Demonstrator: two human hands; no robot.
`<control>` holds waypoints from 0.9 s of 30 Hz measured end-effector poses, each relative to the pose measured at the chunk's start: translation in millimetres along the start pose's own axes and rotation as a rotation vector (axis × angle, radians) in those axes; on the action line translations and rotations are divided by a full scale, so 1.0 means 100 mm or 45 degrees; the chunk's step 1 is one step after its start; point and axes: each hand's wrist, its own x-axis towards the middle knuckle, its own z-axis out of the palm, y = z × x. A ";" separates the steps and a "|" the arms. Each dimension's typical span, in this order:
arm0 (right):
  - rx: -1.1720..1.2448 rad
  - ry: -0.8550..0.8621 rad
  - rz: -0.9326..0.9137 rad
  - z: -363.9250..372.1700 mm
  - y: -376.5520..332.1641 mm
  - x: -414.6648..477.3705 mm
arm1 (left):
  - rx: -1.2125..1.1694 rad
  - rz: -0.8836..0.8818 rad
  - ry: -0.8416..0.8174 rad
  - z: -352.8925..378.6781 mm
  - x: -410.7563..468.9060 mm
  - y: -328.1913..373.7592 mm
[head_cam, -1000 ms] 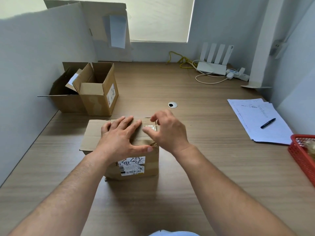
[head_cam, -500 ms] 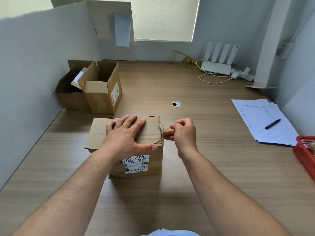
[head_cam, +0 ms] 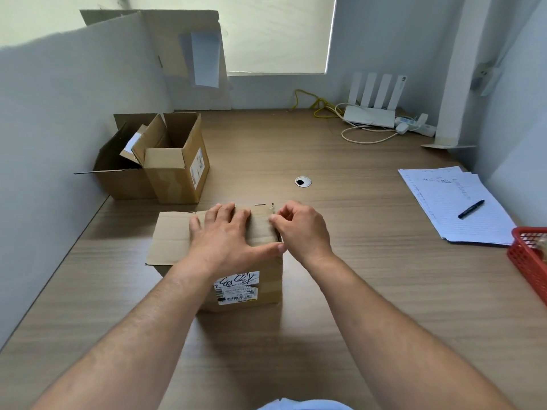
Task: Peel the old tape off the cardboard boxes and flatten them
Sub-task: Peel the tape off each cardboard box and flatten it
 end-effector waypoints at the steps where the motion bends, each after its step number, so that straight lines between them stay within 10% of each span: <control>1: 0.057 -0.012 0.016 0.00 0.00 0.01 | 0.009 -0.033 0.005 0.00 0.00 0.06; 9: 1.176 -0.063 0.594 -0.09 0.22 0.03 | 0.003 -0.107 0.040 0.11 0.01 0.16; 19: 0.669 -0.164 0.194 -0.02 0.17 0.06 | -0.004 -0.163 0.086 0.14 0.10 0.25; 27: 1.193 -0.136 0.598 0.01 0.31 0.06 | 0.010 -0.162 0.134 0.23 0.13 0.25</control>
